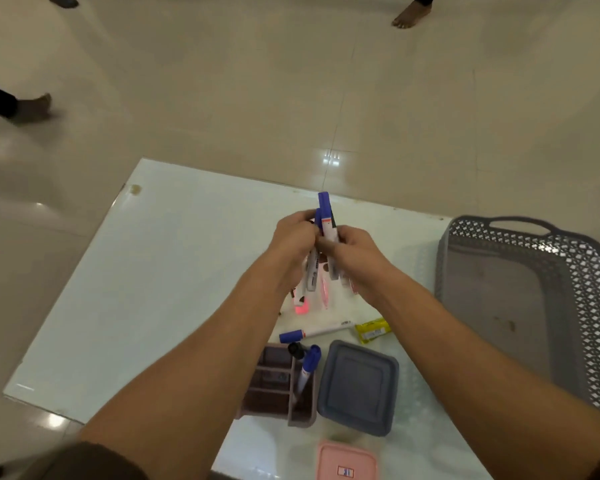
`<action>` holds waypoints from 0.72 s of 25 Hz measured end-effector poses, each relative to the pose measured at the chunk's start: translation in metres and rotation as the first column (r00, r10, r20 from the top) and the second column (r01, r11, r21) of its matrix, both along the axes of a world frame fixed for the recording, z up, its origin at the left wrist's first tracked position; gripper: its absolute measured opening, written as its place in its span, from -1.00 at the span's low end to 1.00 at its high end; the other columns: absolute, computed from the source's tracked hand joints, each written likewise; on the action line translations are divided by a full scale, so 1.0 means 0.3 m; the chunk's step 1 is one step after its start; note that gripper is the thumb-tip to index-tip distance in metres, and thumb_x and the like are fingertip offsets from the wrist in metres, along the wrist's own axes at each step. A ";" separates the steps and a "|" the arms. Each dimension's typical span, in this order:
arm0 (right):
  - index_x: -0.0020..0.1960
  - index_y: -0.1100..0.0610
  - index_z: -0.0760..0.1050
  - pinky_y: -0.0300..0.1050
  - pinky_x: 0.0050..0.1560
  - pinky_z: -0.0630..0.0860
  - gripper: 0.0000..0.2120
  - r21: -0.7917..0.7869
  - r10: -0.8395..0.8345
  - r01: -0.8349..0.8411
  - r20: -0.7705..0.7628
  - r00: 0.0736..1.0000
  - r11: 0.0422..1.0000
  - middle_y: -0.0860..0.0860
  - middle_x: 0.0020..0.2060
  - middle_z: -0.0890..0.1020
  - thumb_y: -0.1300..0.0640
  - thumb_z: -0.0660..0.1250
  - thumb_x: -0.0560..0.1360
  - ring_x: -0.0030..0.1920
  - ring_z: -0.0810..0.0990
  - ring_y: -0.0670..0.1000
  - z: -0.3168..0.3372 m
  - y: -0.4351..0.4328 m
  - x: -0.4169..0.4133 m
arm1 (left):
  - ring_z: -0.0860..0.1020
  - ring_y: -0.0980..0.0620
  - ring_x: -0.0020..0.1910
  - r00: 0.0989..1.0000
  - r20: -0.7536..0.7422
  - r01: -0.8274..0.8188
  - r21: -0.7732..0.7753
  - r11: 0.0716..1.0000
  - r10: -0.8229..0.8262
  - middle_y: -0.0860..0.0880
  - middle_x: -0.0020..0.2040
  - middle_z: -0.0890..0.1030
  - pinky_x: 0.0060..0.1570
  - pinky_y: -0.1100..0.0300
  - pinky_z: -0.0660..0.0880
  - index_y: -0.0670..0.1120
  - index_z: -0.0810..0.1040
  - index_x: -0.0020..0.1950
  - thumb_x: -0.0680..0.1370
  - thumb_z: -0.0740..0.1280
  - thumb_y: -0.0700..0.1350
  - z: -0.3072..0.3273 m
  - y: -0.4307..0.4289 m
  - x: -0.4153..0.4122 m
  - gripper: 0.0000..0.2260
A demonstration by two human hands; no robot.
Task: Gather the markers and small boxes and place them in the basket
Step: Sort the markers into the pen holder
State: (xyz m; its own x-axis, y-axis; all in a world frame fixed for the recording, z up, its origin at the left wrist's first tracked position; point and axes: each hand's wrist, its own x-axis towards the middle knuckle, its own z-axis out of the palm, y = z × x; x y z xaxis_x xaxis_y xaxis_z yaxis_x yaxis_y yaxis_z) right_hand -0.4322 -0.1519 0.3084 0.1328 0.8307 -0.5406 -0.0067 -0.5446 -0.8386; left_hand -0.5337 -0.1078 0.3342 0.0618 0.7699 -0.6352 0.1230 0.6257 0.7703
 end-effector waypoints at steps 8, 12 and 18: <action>0.13 0.04 0.49 -0.26 -0.22 0.51 -0.89 0.233 -0.173 0.186 -0.078 0.982 0.954 -0.05 -0.26 0.56 0.05 0.32 0.63 -0.26 0.54 -0.13 0.322 -0.251 -0.254 | 0.49 0.10 -0.22 0.986 0.159 -0.109 0.427 0.898 0.044 -0.06 -0.14 0.52 -0.21 0.25 0.51 -0.13 0.55 -0.01 0.58 0.09 -0.27 0.284 -0.229 -0.184 -0.76; 0.08 0.10 0.45 -0.14 -0.12 0.53 -0.94 0.285 -0.279 0.326 -0.192 0.941 0.901 0.18 -0.12 0.52 0.18 0.31 0.62 -0.19 0.49 -0.05 0.346 -0.386 -0.390 | 0.27 -0.14 -0.28 0.935 0.350 -0.256 0.540 0.801 0.063 -0.16 -0.26 0.36 -0.27 0.11 0.29 -0.17 0.39 -0.20 0.49 0.11 -0.19 0.258 -0.368 -0.326 -0.88; 0.04 0.19 0.42 -0.19 -0.20 0.52 -0.90 0.229 -0.314 0.364 -0.229 0.921 0.903 0.00 -0.27 0.48 0.36 0.26 0.60 -0.26 0.48 -0.05 0.182 -0.526 -0.540 | 0.31 -0.08 -0.35 0.905 0.294 -0.424 0.557 0.714 0.308 -0.09 -0.39 0.38 -0.31 0.04 0.26 0.05 0.42 -0.41 0.49 0.12 0.02 0.120 -0.513 -0.432 -0.73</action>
State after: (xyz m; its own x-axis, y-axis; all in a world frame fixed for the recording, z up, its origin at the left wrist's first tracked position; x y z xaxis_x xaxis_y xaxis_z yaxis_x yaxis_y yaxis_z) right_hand -0.5941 -0.3098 0.3628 0.3521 0.8672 -0.3521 -0.3180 -0.2430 -0.9164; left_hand -0.6633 -0.2617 0.3700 -0.2464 0.9680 -0.0468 -0.1835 0.0008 0.9830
